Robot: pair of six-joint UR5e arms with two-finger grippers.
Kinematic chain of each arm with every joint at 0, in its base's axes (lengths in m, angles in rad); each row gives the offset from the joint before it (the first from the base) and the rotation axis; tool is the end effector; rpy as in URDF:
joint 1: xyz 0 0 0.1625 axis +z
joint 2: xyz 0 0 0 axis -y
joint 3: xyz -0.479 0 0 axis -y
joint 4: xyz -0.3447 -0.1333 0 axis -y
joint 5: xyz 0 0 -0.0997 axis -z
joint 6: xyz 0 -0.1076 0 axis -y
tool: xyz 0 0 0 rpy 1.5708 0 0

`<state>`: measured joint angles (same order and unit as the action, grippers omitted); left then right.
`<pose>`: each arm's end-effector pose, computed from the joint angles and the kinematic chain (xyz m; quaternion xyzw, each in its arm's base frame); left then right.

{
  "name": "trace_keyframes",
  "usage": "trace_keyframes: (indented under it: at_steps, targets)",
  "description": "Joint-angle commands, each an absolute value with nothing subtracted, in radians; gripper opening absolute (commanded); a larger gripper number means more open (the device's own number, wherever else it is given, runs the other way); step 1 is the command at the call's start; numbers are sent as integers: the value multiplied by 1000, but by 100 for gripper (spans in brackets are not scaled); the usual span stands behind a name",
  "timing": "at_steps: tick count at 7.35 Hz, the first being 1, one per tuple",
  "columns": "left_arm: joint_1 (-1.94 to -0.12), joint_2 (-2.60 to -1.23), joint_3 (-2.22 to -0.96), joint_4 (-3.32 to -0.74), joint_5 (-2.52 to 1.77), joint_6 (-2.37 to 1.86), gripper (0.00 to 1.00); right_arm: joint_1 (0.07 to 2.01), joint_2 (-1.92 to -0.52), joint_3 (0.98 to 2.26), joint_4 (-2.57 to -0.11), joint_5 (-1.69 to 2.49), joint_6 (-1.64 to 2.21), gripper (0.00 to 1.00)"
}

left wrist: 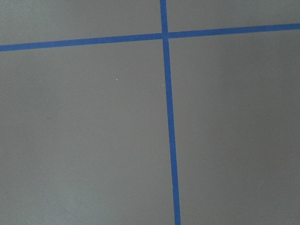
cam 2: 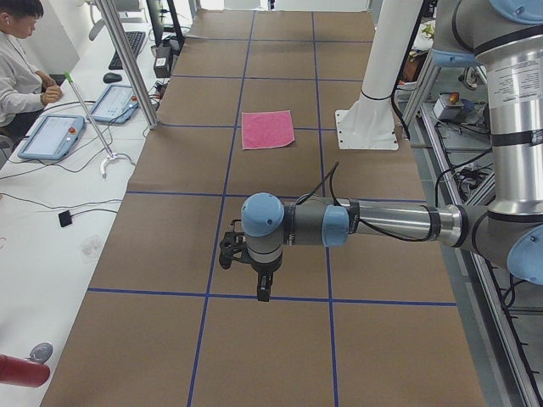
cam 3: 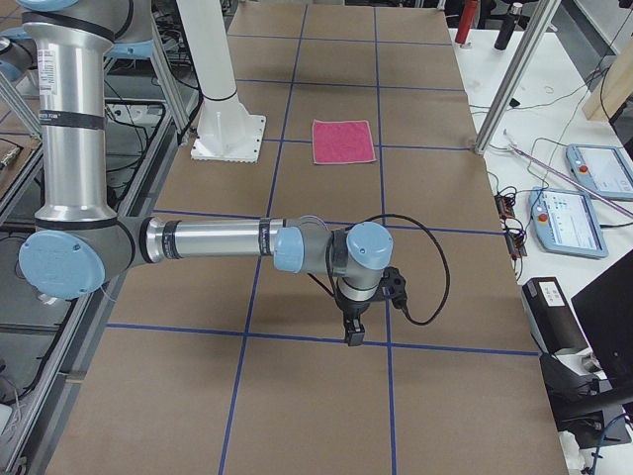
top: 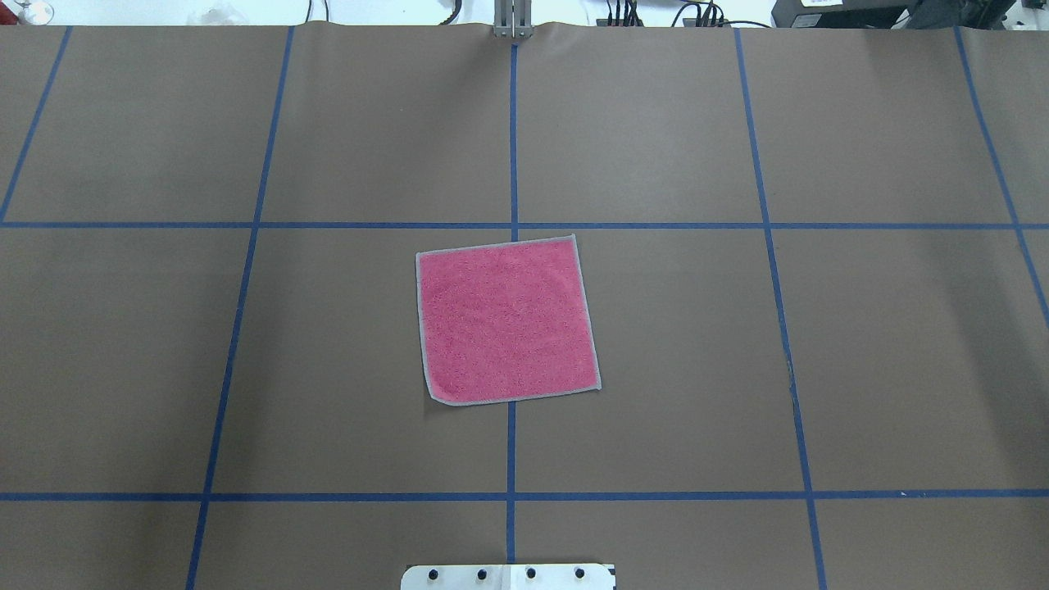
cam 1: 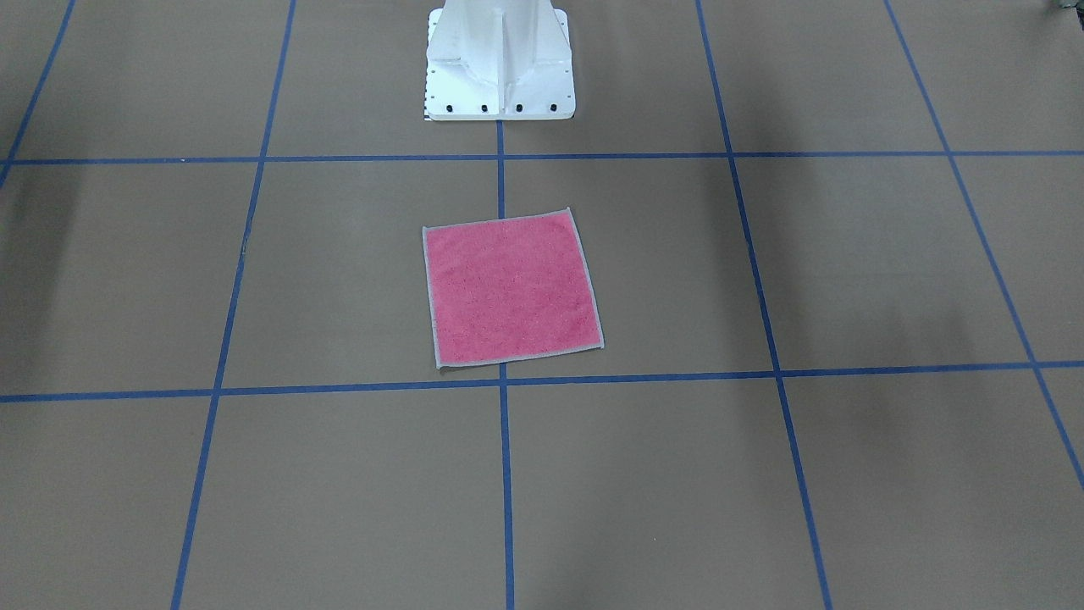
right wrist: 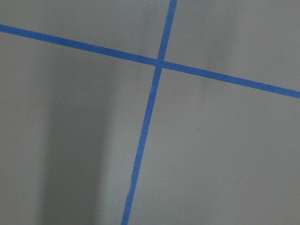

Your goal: Fold towel twice with both arms

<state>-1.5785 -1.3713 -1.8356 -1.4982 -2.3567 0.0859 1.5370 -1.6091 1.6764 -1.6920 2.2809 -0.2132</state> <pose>-0.0599 -0.3477 0.6863 0.0146 0.3827 0.0347 0.9231 0.0489 -0.4226 0.7048 0.0060 -0.3484 -0.1062 0.9313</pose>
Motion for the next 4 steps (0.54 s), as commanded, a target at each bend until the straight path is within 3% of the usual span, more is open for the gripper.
trace_keyframes:
  at_steps: [1,4]
  targets:
    - [-1572,-1371,-1838,-1499,-2356,84,100,1537,-1609,1678,-1692,2281,-213,100]
    - [-1572,-1371,-1847,-1499,-2358,84,100,1537,-1612,1680,-1692,2278,-215,100]
